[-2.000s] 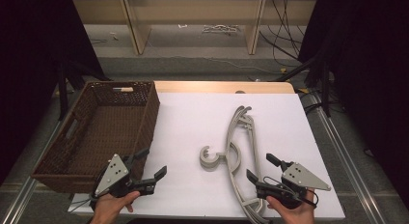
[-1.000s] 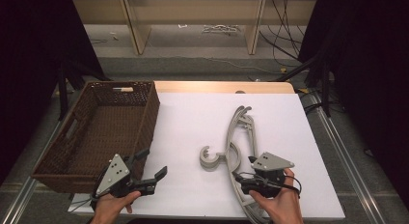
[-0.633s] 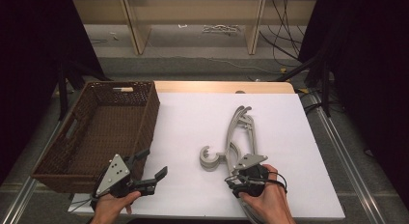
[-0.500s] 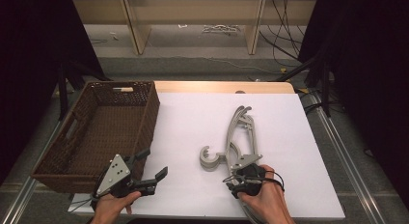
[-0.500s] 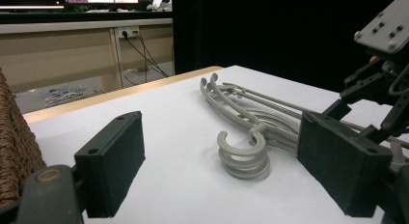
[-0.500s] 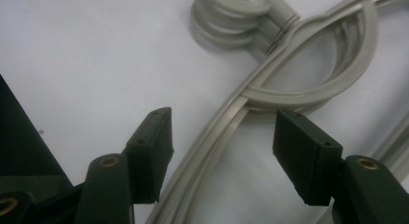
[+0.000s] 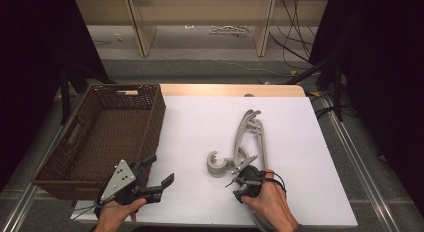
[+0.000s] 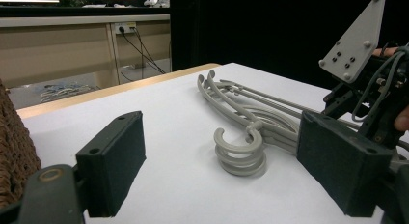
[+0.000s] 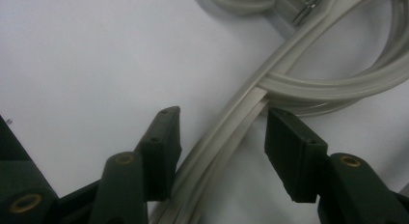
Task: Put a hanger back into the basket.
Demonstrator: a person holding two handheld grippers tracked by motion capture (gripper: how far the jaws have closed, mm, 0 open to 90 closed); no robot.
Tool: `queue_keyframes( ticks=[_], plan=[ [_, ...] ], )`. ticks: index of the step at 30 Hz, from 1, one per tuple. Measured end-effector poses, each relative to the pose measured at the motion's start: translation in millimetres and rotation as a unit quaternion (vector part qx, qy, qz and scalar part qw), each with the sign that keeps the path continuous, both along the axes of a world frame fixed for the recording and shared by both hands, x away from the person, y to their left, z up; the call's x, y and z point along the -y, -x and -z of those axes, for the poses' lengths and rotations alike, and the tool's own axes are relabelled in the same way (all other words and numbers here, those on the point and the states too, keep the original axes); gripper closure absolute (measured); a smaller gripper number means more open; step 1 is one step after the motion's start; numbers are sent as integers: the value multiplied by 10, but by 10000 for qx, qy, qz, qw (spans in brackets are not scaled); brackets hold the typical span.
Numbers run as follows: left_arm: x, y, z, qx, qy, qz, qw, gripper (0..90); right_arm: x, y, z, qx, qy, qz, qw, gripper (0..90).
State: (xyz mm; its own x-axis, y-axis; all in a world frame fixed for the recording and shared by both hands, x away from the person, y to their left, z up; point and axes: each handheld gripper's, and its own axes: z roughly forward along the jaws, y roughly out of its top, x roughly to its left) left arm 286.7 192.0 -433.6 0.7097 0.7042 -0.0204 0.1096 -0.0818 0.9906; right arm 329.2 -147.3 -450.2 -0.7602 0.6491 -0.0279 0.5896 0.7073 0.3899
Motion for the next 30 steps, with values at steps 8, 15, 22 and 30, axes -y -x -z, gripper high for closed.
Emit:
queue_keyframes(
  ticks=[8, 15, 22, 30],
  plan=[
    [1, 3, 2, -91, 58, 11, 9999, 174, 11, -13, -26, -157, 52, -76, 9998, 578],
    [-17, -5, -3, -123, 126, -12, 9998, 174, 83, -20, -95, -247, 46, -125, 9996, 633],
    [-29, 0, -11, -105, 189, -32, 9998, 174, 157, 50, -174, -246, 18, -183, 9995, 657],
    [-28, 2, -7, -121, 161, -19, 9998, 174, 331, 113, -265, -219, -177, -87, 9996, 685]
  ],
)
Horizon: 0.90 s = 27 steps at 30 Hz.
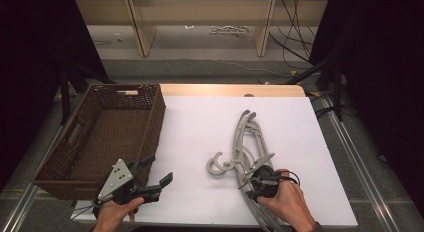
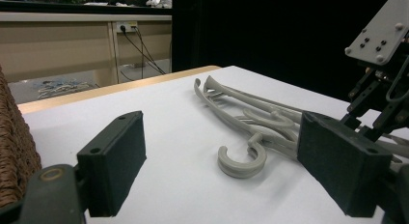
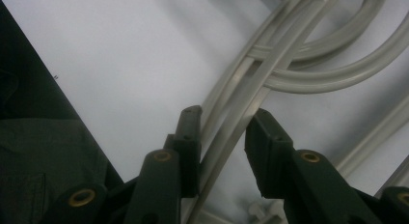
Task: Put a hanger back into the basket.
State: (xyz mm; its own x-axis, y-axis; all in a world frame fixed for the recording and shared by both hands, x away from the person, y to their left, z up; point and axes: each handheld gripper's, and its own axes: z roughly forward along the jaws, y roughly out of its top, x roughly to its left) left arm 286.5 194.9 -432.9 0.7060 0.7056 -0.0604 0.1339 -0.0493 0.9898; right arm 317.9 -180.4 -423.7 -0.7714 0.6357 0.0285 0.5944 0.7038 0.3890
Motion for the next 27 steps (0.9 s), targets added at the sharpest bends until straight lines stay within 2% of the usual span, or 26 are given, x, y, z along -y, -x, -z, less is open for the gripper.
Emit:
queue_keyframes(
  ticks=[10, 12, 15, 18, 23, 26, 27],
  plan=[
    [-6, -2, 1, 17, -36, 13, 10000, 174, 267, 48, -103, 78, 254, 111, 9996, 736],
    [-2, 4, -1, -11, 24, -4, 10000, 174, 317, 51, -114, 83, 253, 178, 9995, 746],
    [-12, 0, -1, 24, -22, 4, 10000, 174, 403, 63, -110, 145, 311, 344, 9988, 763],
    [-19, -6, -4, 44, -32, -4, 10000, 174, 437, 66, -110, 138, 283, 425, 9986, 773],
    [-22, -6, -4, 39, -29, -15, 10000, 174, 536, 68, -152, 256, 233, 528, 9980, 793],
    [-13, -2, 2, 1, -16, -13, 10000, 174, 609, 80, -204, 325, 162, 687, 9970, 803],
    [-13, -2, 1, 6, -16, -11, 10000, 174, 629, 90, -226, 262, 134, 788, 9965, 806]
  ],
)
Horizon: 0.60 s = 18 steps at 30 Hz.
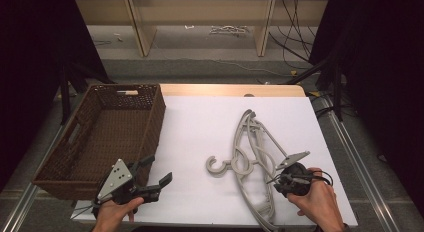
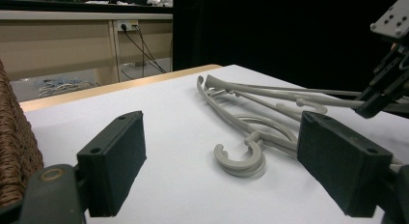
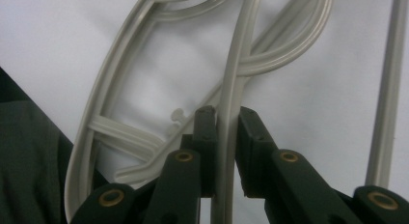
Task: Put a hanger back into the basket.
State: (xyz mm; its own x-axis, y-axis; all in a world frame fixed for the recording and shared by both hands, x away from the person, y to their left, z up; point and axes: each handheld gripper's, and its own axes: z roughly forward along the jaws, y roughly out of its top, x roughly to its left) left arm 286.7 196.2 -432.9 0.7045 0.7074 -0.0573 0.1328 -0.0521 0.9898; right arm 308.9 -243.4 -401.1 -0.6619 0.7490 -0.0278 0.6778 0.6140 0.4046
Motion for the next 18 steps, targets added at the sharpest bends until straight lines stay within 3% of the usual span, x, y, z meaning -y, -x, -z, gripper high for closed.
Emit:
queue_keyframes(
  ticks=[4, 13, 18],
  plan=[
    [-1, -1, 2, -6, -5, -7, 10000, 174, 94, 1, -57, 187, -175, 84, 9996, 814],
    [-5, -6, 0, 19, -24, -5, 10000, 175, 171, 35, -202, 487, -286, 74, 9984, 818],
    [-6, -8, 0, 25, -31, -6, 10000, 176, 243, 57, -283, 786, -505, 144, 9955, 820]
  ],
)
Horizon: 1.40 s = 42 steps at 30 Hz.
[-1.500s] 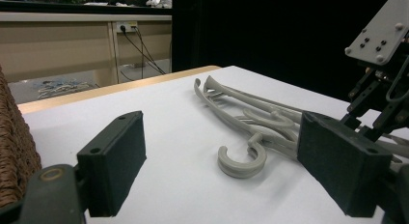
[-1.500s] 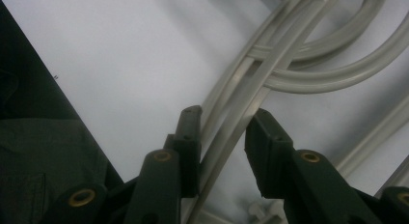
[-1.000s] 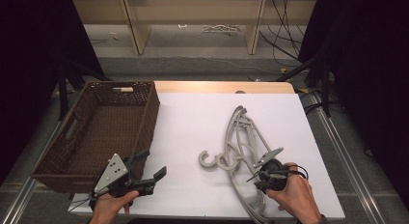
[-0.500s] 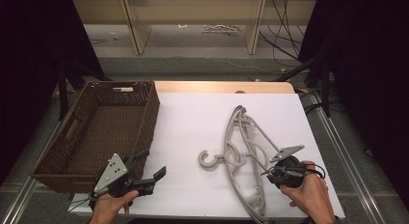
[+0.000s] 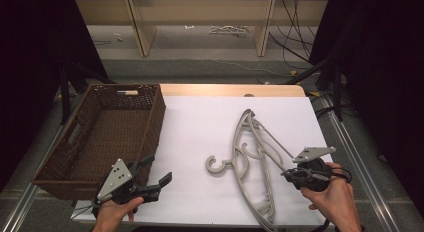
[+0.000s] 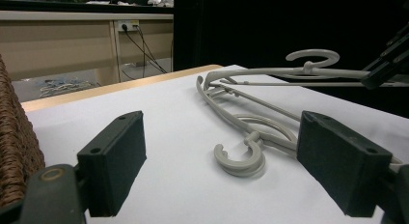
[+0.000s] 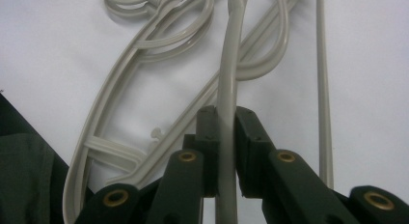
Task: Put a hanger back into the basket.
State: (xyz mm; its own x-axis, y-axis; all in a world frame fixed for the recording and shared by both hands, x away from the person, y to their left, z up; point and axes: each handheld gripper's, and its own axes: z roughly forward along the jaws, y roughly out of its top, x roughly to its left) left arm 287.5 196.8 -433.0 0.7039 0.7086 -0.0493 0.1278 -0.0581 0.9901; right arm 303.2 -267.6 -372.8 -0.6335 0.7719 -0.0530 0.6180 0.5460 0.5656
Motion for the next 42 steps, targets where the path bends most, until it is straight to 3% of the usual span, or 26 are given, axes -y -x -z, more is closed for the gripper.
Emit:
queue_keyframes(
  ticks=[1, 6, 11, 12, 16, 17, 18, 25, 26, 28, 29, 31, 33, 36, 38, 39, 40, 42],
  plan=[
    [1, -1, 2, -2, -32, 7, 10000, 176, 19, -2, -27, -22, 66, -103, 9999, 819],
    [19, -2, 12, -14, 43, 60, 10000, 176, 18, 23, -106, 149, -8, -72, 9999, 822],
    [12, 0, 7, -8, -53, 22, 10000, 176, 77, 36, -205, 442, -293, -234, 9983, 824],
    [15, 1, 6, -13, -50, 20, 10000, 176, 66, 54, -220, 333, -355, -154, 9987, 823],
    [34, 4, 11, -33, -65, 38, 10000, 177, 29, 41, -210, 459, -358, -384, 9976, 824],
    [41, 2, 14, -28, -79, 81, 9999, 177, 9, 49, -215, 352, -372, -370, 9980, 824],
    [58, 12, 16, -90, -62, 64, 9999, 176, -19, 36, -184, 528, -421, -437, 9968, 824],
    [249, -62, 1, -19, -303, 330, 9990, 175, -203, 19, -113, 219, -545, -869, 9945, 824],
    [284, -76, -5, 30, -374, 379, 9986, 174, -251, 21, -89, 262, -594, -943, 9934, 824],
    [386, -104, -21, 160, -773, 432, 9959, 177, -319, 33, -84, 121, -616, -1086, 9921, 824],
    [458, -125, -25, 157, -899, 513, 9945, 180, -341, 27, -70, 211, -644, -1201, 9904, 825],
    [556, -164, -30, 109, -1097, 622, 9920, 207, -411, 47, -61, 127, -669, -1314, 9890, 825],
    [686, -198, -23, 181, -1511, 681, 9860, 211, -460, 54, -56, 55, -654, -1482, 9868, 825],
    [817, -243, -18, 337, -1659, 931, 9811, 207, -529, 69, -33, 15, -673, -1623, 9844, 825],
    [887, -286, -24, 399, -1603, 1193, 9790, 207, -566, 84, -19, 1, -649, -1683, 9836, 825],
    [925, -323, -21, 459, -1693, 1290, 9760, 198, -576, 76, -18, -47, -652, -1830, 9809, 825],
    [942, -355, -21, 529, -1815, 1337, 9728, 187, -595, 88, -12, -63, -673, -1828, 9808, 824],
    [996, -426, 1, 507, -1880, 1415, 9706, 189, -618, 104, -11, -81, -669, -1919, 9791, 825]
  ],
)
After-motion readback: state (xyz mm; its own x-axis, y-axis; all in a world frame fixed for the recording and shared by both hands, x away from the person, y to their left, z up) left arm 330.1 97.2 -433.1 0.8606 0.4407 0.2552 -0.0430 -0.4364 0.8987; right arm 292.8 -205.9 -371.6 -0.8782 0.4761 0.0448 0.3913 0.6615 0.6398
